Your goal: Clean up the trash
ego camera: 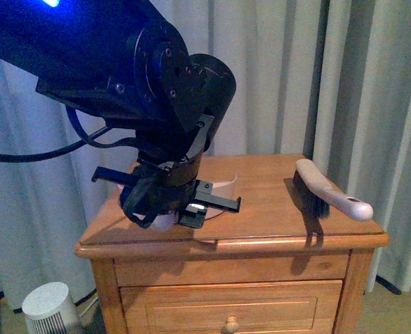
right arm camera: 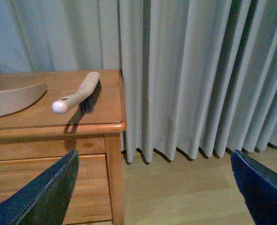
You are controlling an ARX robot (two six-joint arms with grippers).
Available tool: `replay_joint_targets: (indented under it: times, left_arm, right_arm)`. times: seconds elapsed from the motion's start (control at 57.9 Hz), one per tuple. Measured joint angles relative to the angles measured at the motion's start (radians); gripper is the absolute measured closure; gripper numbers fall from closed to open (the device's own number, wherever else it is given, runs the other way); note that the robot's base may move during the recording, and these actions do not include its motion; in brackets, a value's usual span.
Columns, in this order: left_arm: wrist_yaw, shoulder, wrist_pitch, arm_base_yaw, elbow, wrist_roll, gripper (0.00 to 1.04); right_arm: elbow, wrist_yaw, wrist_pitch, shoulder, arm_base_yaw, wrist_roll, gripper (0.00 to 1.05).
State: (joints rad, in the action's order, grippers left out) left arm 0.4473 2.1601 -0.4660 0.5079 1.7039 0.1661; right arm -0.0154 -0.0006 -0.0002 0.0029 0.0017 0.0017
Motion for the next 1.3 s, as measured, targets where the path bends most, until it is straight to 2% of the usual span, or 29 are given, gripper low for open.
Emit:
replay_joint_targets:
  times: [0.035,0.207,0.328,0.484,0.588,0.657,0.726,0.83,0.916,1.089,1.296]
  left_arm:
    - [0.001,-0.002,0.009,0.0,-0.007,-0.006,0.77]
    - [0.007,-0.036,0.098,-0.002,-0.061,-0.07,0.77]
    - [0.026,-0.095,0.243,-0.002,-0.124,-0.149,0.78]
    - [-0.003,-0.246,0.527,0.015,-0.267,-0.295,0.78]
    - [-0.045,-0.479,0.849,0.046,-0.497,-0.431,0.78]
    - [-0.059,-0.571,0.953,0.049,-0.592,-0.473,0.78]
    - [-0.076,-0.738,1.068,0.038,-0.769,-0.489,0.78]
    - [-0.103,-0.885,1.135,0.008,-0.936,-0.491,0.78]
    - [-0.176,-1.048,1.165,-0.05,-1.089,-0.473,0.78]
    - [-0.268,-1.254,1.149,-0.153,-1.214,-0.436,0.78]
    - [-0.426,-1.511,1.051,-0.396,-1.335,-0.309,0.78]
  right_arm:
    - [0.0,0.0,0.0,0.0,0.0,0.0,0.07]
    - [0.0,0.0,0.0,0.0,0.0,0.0,0.07]
    - [0.0,0.0,0.0,0.0,0.0,0.0,0.07]
    - [0.0,0.0,0.0,0.0,0.0,0.0,0.07]
    - [0.0,0.0,0.0,0.0,0.0,0.0,0.07]
    - [0.0,0.0,0.0,0.0,0.0,0.0,0.07]
    - [0.0,0.0,0.0,0.0,0.0,0.0,0.07]
    - [0.0,0.0,0.0,0.0,0.0,0.0,0.07]
    - [0.0,0.0,0.0,0.0,0.0,0.0,0.07]
    - [0.0,0.0,0.0,0.0,0.0,0.0,0.07]
    - [0.0,0.0,0.0,0.0,0.0,0.0,0.07]
